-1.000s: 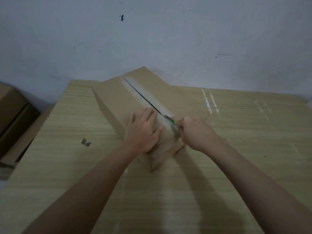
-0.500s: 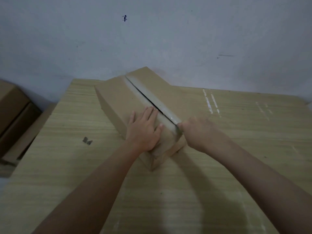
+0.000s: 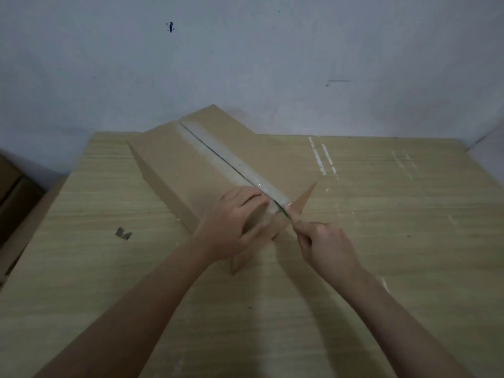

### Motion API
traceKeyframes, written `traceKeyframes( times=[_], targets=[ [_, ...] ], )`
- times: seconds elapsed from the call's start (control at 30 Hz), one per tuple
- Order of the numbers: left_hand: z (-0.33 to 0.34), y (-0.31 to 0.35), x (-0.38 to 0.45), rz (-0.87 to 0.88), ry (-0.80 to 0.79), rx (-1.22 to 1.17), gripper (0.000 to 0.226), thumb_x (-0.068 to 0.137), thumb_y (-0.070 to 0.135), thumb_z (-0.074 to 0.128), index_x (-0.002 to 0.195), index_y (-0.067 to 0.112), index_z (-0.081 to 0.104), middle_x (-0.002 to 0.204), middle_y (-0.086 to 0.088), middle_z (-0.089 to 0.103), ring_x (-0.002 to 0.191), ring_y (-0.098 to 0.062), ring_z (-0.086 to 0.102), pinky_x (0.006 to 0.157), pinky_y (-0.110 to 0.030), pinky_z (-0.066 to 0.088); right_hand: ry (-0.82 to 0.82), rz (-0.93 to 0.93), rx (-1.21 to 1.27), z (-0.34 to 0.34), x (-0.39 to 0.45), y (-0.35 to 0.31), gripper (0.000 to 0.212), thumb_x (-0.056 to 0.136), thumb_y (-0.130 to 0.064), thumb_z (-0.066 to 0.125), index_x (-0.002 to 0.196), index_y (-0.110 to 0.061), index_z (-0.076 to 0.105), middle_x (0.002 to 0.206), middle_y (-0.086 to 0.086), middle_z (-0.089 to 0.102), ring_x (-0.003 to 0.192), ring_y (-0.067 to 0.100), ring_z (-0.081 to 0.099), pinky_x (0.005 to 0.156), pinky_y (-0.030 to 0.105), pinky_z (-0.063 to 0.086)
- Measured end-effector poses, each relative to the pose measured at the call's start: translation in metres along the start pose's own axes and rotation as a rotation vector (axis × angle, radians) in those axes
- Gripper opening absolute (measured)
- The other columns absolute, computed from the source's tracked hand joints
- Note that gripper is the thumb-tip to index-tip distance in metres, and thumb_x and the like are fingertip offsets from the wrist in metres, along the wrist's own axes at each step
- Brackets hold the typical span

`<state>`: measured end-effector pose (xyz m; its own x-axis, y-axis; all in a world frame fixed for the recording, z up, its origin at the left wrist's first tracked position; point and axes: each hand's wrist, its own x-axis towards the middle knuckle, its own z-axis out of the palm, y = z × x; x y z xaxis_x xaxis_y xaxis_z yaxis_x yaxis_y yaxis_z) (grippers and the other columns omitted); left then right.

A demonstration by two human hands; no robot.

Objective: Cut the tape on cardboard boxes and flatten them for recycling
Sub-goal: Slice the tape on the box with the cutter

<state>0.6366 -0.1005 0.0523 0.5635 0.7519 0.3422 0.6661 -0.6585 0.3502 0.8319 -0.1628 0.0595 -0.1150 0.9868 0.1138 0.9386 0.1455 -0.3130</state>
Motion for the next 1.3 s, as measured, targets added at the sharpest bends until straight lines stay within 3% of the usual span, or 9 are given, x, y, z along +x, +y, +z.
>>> traceKeyframes(
  times=[0.1,0.37,0.43,0.53,0.63,0.73,0.87,1.13,1.3],
  targets=[
    [-0.001,0.0,0.004,-0.001,-0.038,0.007,0.048,0.086,0.047,0.047,0.113,0.011,0.062,0.115,-0.005,0.06,0.108,-0.022,0.054,0.091,-0.037,0.044,0.096,-0.014,0.046,0.013,-0.004,0.006,0.047,0.082,-0.03,0.037,0.12,-0.028,0.064,0.055,0.008,0.058,0.045,0.034,0.056,0.037,0.037,0.045],
    [0.002,0.012,0.014,-0.188,-0.059,0.15,0.066,0.081,0.063,0.032,0.121,0.018,0.058,0.125,-0.001,0.055,0.115,-0.021,0.053,0.095,-0.037,0.036,0.396,0.112,0.428,0.016,-0.019,0.003,0.039,0.086,0.0,0.057,0.123,-0.011,0.059,0.065,0.004,0.069,0.044,0.011,0.045,0.043,0.016,0.033],
    [0.004,0.018,0.018,-0.252,-0.084,0.153,0.075,0.079,0.064,0.022,0.131,0.019,0.051,0.135,-0.001,0.047,0.125,-0.019,0.043,0.102,-0.037,0.029,0.364,0.339,0.664,0.017,-0.016,-0.002,0.039,0.092,-0.003,0.055,0.129,-0.012,0.054,0.083,0.001,0.072,0.05,0.002,0.049,0.05,0.01,0.037],
    [0.009,0.023,0.023,-0.338,-0.191,0.135,0.088,0.07,0.066,0.008,0.143,0.024,0.034,0.145,0.003,0.026,0.135,-0.015,0.019,0.111,-0.036,0.012,0.19,0.556,1.032,0.012,-0.005,-0.011,0.041,0.099,-0.011,0.044,0.136,-0.028,0.046,0.061,0.001,0.052,0.039,0.009,0.042,0.038,0.017,0.034],
    [0.006,0.02,0.031,-0.369,-0.316,0.076,0.073,0.079,0.062,0.023,0.142,0.026,0.031,0.141,0.002,0.019,0.133,-0.015,0.011,0.111,-0.035,0.005,0.133,0.614,1.22,0.001,0.004,-0.021,0.04,0.101,-0.012,0.04,0.126,-0.042,0.045,0.053,0.0,0.044,0.033,0.011,0.038,0.033,0.018,0.029],
    [0.003,0.016,0.03,-0.36,-0.32,0.067,0.079,0.073,0.067,0.02,0.141,0.028,0.032,0.138,0.003,0.019,0.13,-0.013,0.012,0.11,-0.035,0.005,0.13,0.648,1.273,-0.001,0.008,-0.029,0.04,0.101,-0.011,0.04,0.092,-0.047,0.056,0.049,-0.002,0.038,0.034,0.009,0.032,0.032,0.017,0.027],
    [0.005,0.016,0.027,-0.349,-0.28,0.088,0.076,0.073,0.063,0.02,0.14,0.03,0.033,0.138,0.005,0.02,0.128,-0.012,0.014,0.107,-0.032,0.004,0.149,0.65,1.327,0.001,0.006,-0.035,0.041,0.1,-0.011,0.041,0.084,-0.045,0.058,0.048,-0.004,0.034,0.039,0.01,0.028,0.033,0.016,0.026],
    [0.005,0.017,0.026,-0.348,-0.264,0.09,0.095,0.06,0.07,0.003,0.14,0.03,0.034,0.137,0.005,0.02,0.128,-0.012,0.013,0.106,-0.032,0.004,0.138,0.616,1.195,0.013,0.002,-0.037,0.035,0.099,-0.009,0.04,0.122,-0.025,0.06,0.036,-0.017,0.032,0.032,0.002,0.026,0.033,0.015,0.026],
    [0.005,0.017,0.034,-0.372,-0.282,0.06,0.076,0.073,0.063,0.019,0.141,0.029,0.034,0.138,0.005,0.021,0.13,-0.012,0.013,0.106,-0.031,0.003,0.142,0.618,1.16,0.015,0.012,-0.036,0.035,0.1,-0.011,0.039,0.126,-0.024,0.058,0.035,-0.018,0.035,0.031,0.003,0.028,0.034,0.017,0.026]
  ],
)
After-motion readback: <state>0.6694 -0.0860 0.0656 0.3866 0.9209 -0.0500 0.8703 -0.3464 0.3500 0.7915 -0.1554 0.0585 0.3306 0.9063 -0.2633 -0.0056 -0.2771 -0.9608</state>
